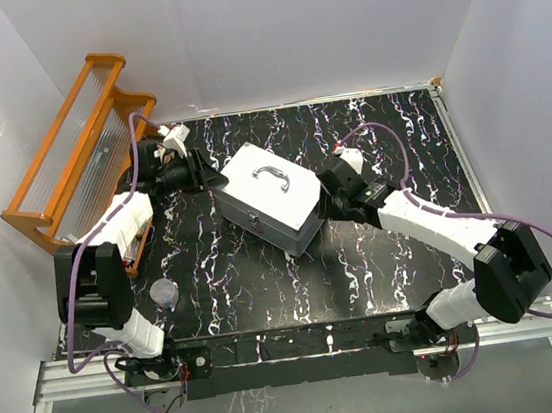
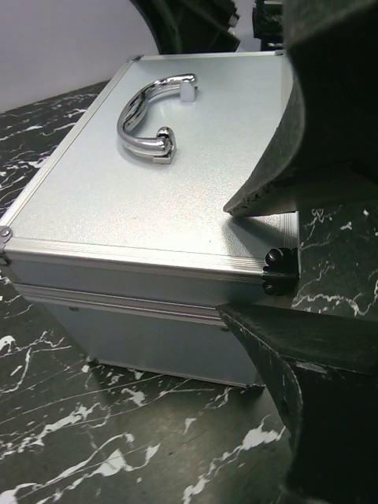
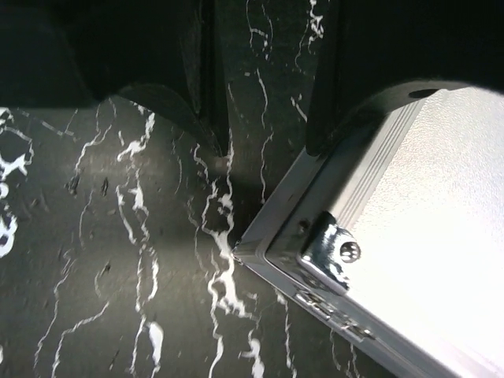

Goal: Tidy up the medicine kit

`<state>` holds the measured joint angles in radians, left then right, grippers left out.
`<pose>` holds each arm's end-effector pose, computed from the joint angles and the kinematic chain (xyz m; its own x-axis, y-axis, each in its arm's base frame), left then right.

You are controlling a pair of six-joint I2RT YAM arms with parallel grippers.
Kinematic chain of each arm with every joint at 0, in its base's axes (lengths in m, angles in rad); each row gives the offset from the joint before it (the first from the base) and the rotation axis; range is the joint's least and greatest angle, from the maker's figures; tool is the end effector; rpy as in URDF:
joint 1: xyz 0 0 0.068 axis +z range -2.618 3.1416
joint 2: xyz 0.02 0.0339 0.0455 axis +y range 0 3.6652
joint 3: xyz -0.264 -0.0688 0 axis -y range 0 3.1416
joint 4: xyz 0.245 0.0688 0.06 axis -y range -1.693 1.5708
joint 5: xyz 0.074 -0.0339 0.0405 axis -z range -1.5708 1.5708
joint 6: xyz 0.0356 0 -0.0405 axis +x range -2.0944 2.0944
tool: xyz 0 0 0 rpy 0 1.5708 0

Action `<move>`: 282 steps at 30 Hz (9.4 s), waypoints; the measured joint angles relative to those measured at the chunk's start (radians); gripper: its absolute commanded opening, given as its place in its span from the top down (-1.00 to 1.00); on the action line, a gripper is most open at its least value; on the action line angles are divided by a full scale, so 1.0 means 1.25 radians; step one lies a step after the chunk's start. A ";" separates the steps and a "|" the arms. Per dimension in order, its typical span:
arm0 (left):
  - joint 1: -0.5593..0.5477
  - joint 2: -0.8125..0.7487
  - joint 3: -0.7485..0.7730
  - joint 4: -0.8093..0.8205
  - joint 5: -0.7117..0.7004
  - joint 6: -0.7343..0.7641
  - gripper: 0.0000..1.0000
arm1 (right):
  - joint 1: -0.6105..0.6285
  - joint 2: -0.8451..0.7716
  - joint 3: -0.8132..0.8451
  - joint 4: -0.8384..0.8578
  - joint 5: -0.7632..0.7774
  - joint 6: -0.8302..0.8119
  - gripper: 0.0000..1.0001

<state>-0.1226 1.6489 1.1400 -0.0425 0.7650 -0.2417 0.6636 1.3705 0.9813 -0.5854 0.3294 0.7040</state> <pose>0.3629 -0.0696 0.2575 -0.6661 -0.0919 -0.7402 0.5297 0.6404 -0.5561 0.2256 0.1618 0.2457 -0.7815 0.1664 -0.6013 0.0867 0.9834 0.1594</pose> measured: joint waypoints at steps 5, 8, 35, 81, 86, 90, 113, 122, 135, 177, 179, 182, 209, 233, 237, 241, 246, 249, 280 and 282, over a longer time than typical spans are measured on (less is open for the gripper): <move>0.000 -0.092 -0.135 0.093 -0.035 -0.121 0.16 | -0.077 0.017 0.000 0.067 -0.052 -0.077 0.14; 0.001 -0.148 -0.205 0.132 -0.042 -0.179 0.16 | -0.113 0.029 0.000 0.106 -0.092 -0.122 0.12; -0.089 -0.237 -0.027 -0.256 -0.357 -0.088 -0.62 | -0.155 -0.121 0.008 0.106 -0.136 -0.091 -0.10; -0.075 -0.089 0.021 -0.298 -0.047 0.132 -0.28 | -0.067 -0.004 -0.106 0.395 -0.129 -0.234 0.15; -0.083 -0.155 -0.046 -0.283 -0.053 0.091 -0.29 | -0.067 -0.061 -0.177 0.472 -0.146 -0.320 0.08; -0.085 -0.166 -0.058 -0.279 -0.064 0.072 -0.30 | -0.067 -0.126 -0.240 0.489 -0.180 -0.369 -0.07; -0.087 -0.171 -0.045 -0.298 -0.122 -0.002 -0.05 | 0.035 -0.023 -0.328 0.711 -0.070 -0.425 -0.25; -0.087 -0.171 -0.038 -0.305 -0.124 -0.011 0.07 | 0.047 -0.010 -0.349 0.769 -0.003 -0.438 -0.22; -0.087 -0.171 -0.037 -0.304 -0.122 -0.010 0.07 | 0.049 -0.007 -0.378 0.825 0.034 -0.452 -0.17; -0.088 -0.163 -0.037 -0.294 -0.100 -0.022 0.15 | 0.020 -0.054 -0.345 0.846 0.060 -0.565 0.19; -0.088 -0.163 -0.037 -0.294 -0.100 -0.022 0.15 | 0.015 -0.054 -0.341 0.846 0.044 -0.554 0.20; -0.088 -0.163 -0.037 -0.294 -0.099 -0.022 0.15 | 0.005 -0.052 -0.341 0.846 0.022 -0.536 0.20; -0.088 -0.152 -0.037 -0.295 -0.074 -0.023 0.09 | -0.026 -0.053 -0.330 0.809 -0.086 -0.385 0.20; -0.088 -0.088 0.010 -0.290 -0.075 -0.078 -0.15 | -0.041 -0.027 -0.160 0.396 0.051 -0.084 0.57; -0.088 -0.079 0.010 -0.280 -0.066 -0.090 -0.11 | -0.042 0.049 -0.097 0.331 0.033 -0.054 0.66; -0.088 -0.079 0.010 -0.278 -0.063 -0.094 -0.09 | -0.046 0.110 -0.024 0.294 0.025 -0.038 0.74; -0.088 -0.079 0.010 -0.278 -0.060 -0.094 -0.08 | -0.054 0.150 0.023 0.279 0.011 -0.031 0.79; -0.088 -0.078 0.010 -0.277 -0.056 -0.095 -0.07 | -0.060 0.159 0.024 0.278 -0.016 -0.029 0.85; -0.091 -0.061 -0.011 -0.209 -0.051 -0.218 -0.37 | -0.112 0.080 -0.025 0.311 0.006 -0.010 0.52; -0.093 -0.072 0.010 -0.243 -0.102 -0.197 -0.58 | -0.113 0.039 -0.025 0.257 0.049 -0.007 0.31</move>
<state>-0.2390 1.5589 1.1522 -0.3462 0.6380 -0.4877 0.5228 1.4193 0.9504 -0.2646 0.3908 0.6949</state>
